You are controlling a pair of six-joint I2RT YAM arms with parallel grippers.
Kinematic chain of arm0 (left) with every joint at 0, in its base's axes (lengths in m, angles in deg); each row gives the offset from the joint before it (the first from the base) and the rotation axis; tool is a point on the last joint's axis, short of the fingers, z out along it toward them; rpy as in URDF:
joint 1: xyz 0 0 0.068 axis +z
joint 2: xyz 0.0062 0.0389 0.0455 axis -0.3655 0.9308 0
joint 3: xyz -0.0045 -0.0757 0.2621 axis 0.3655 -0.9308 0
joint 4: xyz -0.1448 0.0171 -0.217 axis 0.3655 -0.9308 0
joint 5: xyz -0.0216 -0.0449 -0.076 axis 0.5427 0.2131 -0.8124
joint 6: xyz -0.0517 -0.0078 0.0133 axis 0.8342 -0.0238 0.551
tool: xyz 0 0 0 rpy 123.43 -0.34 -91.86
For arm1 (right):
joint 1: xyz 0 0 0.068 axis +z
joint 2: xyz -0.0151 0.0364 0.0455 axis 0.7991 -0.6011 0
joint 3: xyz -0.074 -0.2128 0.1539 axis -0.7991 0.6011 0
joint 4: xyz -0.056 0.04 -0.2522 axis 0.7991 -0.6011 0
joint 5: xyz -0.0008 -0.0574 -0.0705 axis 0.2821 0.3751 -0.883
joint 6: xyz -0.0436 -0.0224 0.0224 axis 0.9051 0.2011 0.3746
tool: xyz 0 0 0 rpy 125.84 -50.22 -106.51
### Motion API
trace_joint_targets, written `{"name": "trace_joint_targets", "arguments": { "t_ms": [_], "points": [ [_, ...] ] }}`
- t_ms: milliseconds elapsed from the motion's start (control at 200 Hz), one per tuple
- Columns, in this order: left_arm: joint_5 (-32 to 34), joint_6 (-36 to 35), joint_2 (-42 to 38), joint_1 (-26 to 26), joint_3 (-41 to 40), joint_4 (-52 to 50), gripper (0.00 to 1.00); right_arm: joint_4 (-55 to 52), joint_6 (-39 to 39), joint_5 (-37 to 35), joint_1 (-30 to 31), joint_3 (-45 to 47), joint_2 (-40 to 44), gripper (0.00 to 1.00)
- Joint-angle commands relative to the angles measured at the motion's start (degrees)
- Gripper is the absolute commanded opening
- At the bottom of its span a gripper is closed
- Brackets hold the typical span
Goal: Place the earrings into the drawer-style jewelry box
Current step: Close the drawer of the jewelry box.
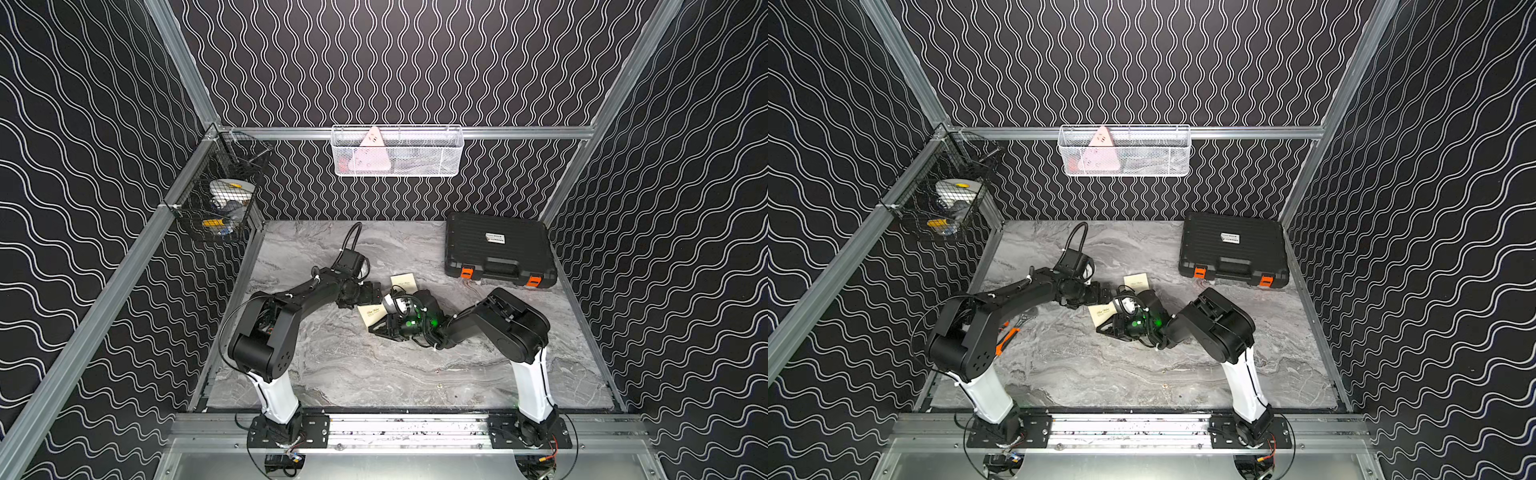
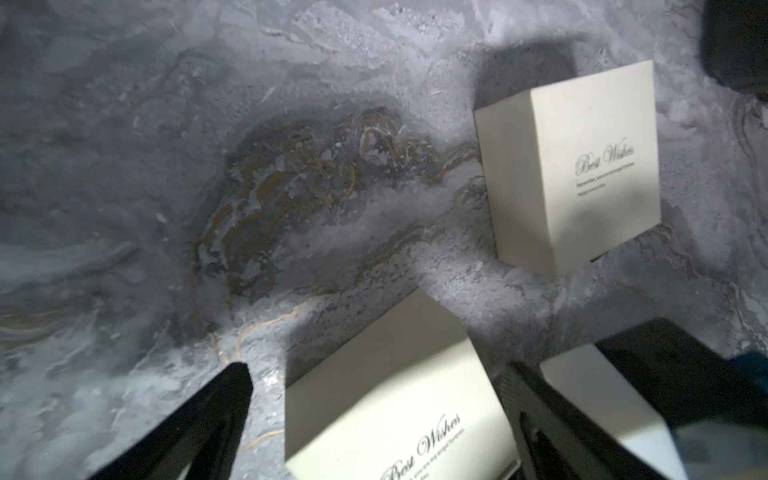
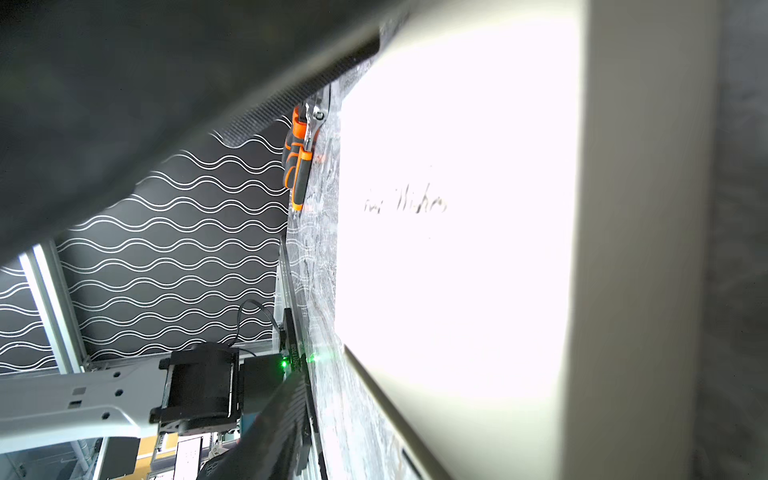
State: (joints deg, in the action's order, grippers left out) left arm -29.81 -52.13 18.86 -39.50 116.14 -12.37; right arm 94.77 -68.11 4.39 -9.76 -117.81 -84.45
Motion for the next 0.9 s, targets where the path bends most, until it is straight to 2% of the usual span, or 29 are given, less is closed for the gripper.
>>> {"name": "trace_joint_targets", "arguments": {
  "t_ms": [0,305,635,896],
  "points": [
    [0.1,-0.1,1.0,0.1,0.7,-0.5,0.99,-1.5,-0.6,-2.3,0.2,1.5,1.5,0.54],
    [-3.9,-1.7,4.4,0.4,4.0,0.0,0.99,-7.3,0.1,-7.7,0.2,5.0,8.3,0.53],
    [-7.5,-1.1,5.0,0.6,3.0,1.4,0.99,-10.4,1.3,-6.8,0.1,-2.1,4.5,0.51],
    [-6.3,-1.6,4.2,0.8,2.2,0.9,0.99,-12.4,2.1,-6.7,0.2,-5.9,1.9,0.49]
  ]
}}
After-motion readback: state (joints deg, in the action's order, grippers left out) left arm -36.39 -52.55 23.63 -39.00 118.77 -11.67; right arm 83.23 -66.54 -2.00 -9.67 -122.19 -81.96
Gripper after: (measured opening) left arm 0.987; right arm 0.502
